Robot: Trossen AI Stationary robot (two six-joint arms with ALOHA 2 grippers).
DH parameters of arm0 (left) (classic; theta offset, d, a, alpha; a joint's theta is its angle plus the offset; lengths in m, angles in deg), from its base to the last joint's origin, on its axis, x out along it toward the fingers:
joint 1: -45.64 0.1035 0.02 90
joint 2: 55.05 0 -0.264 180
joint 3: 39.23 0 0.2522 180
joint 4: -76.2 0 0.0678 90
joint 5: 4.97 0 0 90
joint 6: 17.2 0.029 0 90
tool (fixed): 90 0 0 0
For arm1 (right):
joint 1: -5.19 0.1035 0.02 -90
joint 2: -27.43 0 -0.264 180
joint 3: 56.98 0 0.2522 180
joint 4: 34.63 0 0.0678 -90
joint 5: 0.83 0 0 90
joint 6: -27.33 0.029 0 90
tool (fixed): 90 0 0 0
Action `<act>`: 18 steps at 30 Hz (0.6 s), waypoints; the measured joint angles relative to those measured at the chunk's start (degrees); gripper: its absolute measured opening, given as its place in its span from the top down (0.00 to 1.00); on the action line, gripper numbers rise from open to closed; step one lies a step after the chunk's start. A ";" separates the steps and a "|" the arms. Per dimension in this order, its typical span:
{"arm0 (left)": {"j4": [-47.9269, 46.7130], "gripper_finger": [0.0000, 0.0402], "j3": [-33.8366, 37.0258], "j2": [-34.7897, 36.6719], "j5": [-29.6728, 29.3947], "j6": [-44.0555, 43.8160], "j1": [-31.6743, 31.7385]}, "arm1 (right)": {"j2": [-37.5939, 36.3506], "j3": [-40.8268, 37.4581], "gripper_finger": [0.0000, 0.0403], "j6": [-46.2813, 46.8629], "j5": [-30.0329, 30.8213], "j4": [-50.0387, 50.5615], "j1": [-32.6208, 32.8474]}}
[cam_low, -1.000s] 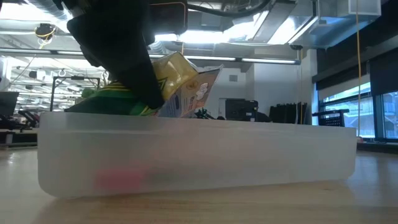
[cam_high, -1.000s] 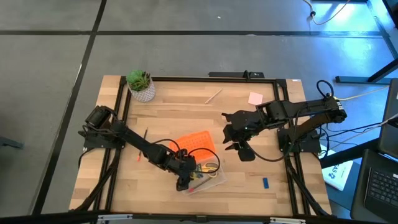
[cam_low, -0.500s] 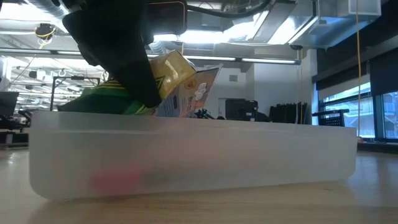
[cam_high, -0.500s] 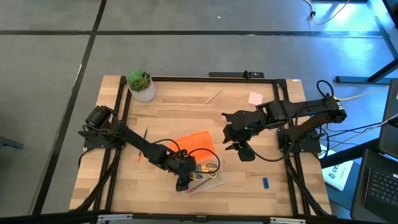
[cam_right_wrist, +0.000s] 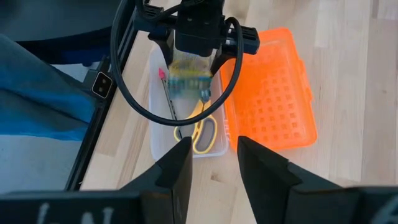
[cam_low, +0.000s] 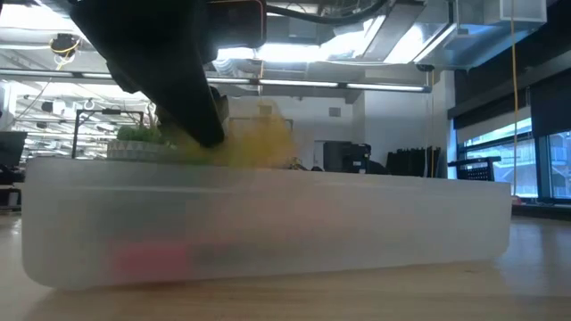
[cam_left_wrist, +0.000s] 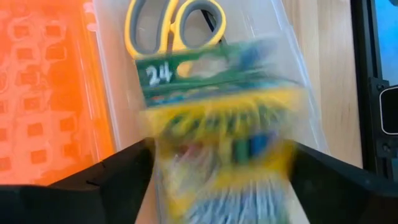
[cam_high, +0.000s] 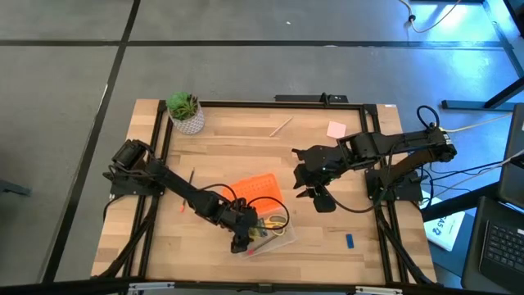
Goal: Pack school essentials
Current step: Put the yellow crayon box into the orange supply box, then adjust the orange supply box
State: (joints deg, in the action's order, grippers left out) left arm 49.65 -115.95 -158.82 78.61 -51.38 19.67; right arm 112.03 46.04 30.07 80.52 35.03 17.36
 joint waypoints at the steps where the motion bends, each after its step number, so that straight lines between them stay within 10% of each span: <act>1: 0.01 0.12 0.00 0.00 -0.01 -0.01 0.00 | 0.00 0.00 0.68 0.02 0.00 0.00 0.00; 18: -12.21 0.01 -0.04 10.72 0.55 -1.87 4.86 | 0.00 -0.02 0.68 -0.04 0.00 -0.69 0.00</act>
State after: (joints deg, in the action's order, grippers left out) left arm 37.45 -115.99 -148.10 79.15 -53.25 24.53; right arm 112.03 46.02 30.04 80.52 34.34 17.36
